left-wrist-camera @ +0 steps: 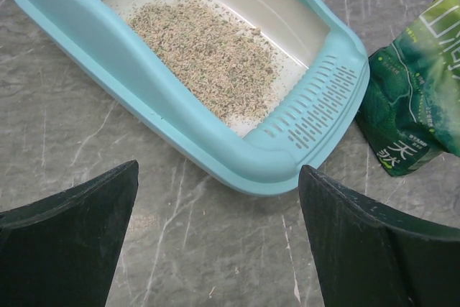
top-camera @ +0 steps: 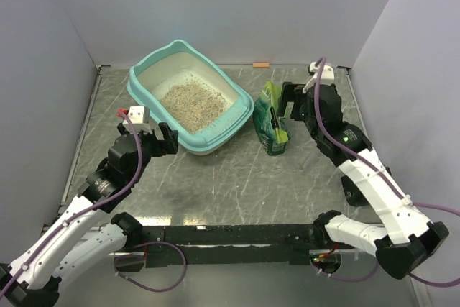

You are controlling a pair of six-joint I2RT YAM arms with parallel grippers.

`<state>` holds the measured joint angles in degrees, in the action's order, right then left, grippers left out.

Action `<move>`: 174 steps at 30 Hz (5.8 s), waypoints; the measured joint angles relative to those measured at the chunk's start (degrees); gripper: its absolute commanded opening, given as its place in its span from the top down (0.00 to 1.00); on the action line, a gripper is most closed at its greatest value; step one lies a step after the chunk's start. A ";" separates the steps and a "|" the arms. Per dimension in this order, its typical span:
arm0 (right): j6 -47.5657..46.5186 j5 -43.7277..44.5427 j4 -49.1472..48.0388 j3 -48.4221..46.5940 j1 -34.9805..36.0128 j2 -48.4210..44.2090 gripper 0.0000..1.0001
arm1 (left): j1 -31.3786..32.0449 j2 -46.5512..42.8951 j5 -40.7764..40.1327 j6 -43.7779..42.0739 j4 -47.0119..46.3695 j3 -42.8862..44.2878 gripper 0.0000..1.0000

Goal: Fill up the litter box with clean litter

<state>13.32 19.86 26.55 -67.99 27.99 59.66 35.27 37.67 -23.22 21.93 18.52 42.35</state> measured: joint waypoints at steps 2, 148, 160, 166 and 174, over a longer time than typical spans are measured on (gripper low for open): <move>-0.50 0.87 1.03 -0.76 0.00 1.40 0.00 | 0.00 0.11 -0.20 0.04 0.50 0.00 0.03; 9.44 7.89 26.16 -16.59 8.81 15.82 0.25 | 0.00 0.20 3.91 -0.28 2.49 0.09 0.03; 3.74 1.07 18.91 -17.29 1.36 30.91 0.28 | 0.00 0.61 3.96 -0.26 2.56 0.09 0.03; 1.57 0.04 17.29 -17.88 0.79 35.56 1.00 | 0.00 0.68 4.11 -0.28 2.75 0.09 0.03; -0.35 2.62 16.44 -17.14 0.42 35.87 1.00 | 0.00 0.70 4.11 -0.28 2.78 0.09 0.03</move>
<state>12.97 22.48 42.98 -85.12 28.40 95.53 35.27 38.37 -19.11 21.65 21.30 42.44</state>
